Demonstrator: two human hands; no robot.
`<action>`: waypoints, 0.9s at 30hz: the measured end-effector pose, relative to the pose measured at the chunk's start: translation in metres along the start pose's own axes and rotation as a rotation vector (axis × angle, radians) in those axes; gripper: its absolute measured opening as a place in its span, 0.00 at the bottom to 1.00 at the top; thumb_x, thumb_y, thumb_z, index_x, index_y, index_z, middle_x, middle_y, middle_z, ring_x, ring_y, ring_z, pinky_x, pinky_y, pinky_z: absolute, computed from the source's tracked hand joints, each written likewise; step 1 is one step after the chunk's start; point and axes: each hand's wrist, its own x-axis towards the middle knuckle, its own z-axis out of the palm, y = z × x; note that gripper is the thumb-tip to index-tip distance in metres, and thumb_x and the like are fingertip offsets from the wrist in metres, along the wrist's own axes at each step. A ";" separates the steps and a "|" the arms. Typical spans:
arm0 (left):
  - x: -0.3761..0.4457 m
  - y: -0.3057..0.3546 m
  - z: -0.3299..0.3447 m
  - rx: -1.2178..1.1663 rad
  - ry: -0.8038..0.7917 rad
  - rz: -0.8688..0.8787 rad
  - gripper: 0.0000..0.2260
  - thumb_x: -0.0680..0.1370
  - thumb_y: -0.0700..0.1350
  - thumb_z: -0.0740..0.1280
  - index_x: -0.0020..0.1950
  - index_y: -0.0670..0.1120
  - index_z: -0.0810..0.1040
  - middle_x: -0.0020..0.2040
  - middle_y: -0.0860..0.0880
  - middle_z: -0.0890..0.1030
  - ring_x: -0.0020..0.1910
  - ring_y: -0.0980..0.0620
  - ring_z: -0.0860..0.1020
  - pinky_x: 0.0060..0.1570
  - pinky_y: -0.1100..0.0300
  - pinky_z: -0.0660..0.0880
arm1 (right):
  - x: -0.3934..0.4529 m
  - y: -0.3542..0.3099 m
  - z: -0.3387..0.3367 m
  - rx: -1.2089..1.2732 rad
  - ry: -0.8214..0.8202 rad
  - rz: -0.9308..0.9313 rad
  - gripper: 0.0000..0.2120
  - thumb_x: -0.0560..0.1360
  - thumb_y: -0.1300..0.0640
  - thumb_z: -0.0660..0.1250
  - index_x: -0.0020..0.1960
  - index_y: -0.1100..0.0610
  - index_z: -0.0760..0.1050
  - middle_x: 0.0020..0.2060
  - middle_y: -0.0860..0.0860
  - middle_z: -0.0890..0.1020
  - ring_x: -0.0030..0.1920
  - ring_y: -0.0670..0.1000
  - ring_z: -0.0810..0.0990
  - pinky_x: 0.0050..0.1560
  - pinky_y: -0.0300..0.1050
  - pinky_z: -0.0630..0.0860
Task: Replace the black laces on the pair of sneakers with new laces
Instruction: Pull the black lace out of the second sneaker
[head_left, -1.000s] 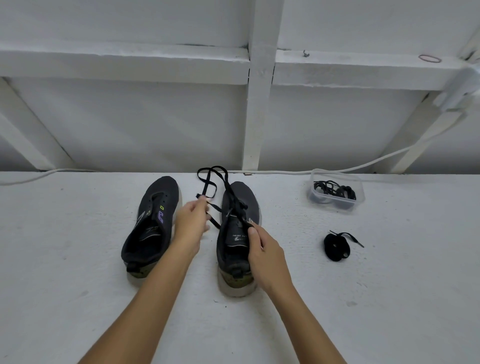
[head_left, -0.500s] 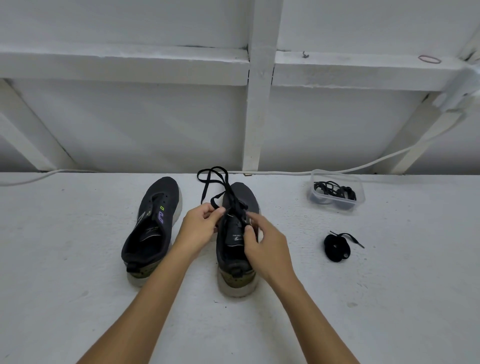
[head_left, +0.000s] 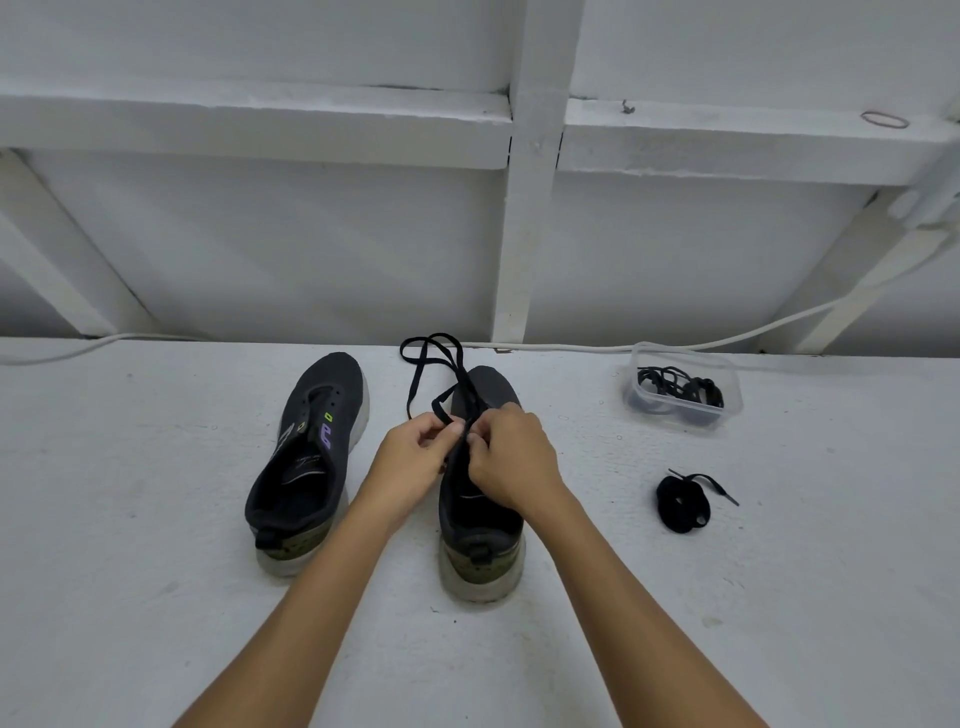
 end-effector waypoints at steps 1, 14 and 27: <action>0.000 0.001 0.000 0.024 -0.004 0.006 0.05 0.80 0.48 0.68 0.50 0.51 0.83 0.45 0.50 0.86 0.49 0.47 0.83 0.53 0.50 0.80 | -0.001 -0.002 0.000 -0.045 -0.004 -0.016 0.09 0.80 0.55 0.61 0.53 0.57 0.77 0.53 0.54 0.76 0.56 0.57 0.74 0.44 0.48 0.70; 0.000 0.006 -0.006 0.133 0.013 0.033 0.04 0.79 0.47 0.70 0.49 0.51 0.85 0.44 0.54 0.86 0.42 0.60 0.81 0.45 0.60 0.75 | -0.006 -0.010 0.011 -0.106 0.046 0.003 0.08 0.79 0.55 0.63 0.55 0.58 0.74 0.54 0.53 0.75 0.59 0.56 0.71 0.45 0.48 0.67; -0.002 -0.001 -0.012 0.113 -0.014 0.006 0.06 0.80 0.43 0.68 0.53 0.50 0.84 0.47 0.53 0.86 0.38 0.69 0.79 0.35 0.75 0.70 | -0.001 -0.013 0.012 -0.063 0.006 -0.014 0.07 0.78 0.59 0.64 0.56 0.58 0.74 0.54 0.54 0.76 0.59 0.56 0.71 0.50 0.54 0.74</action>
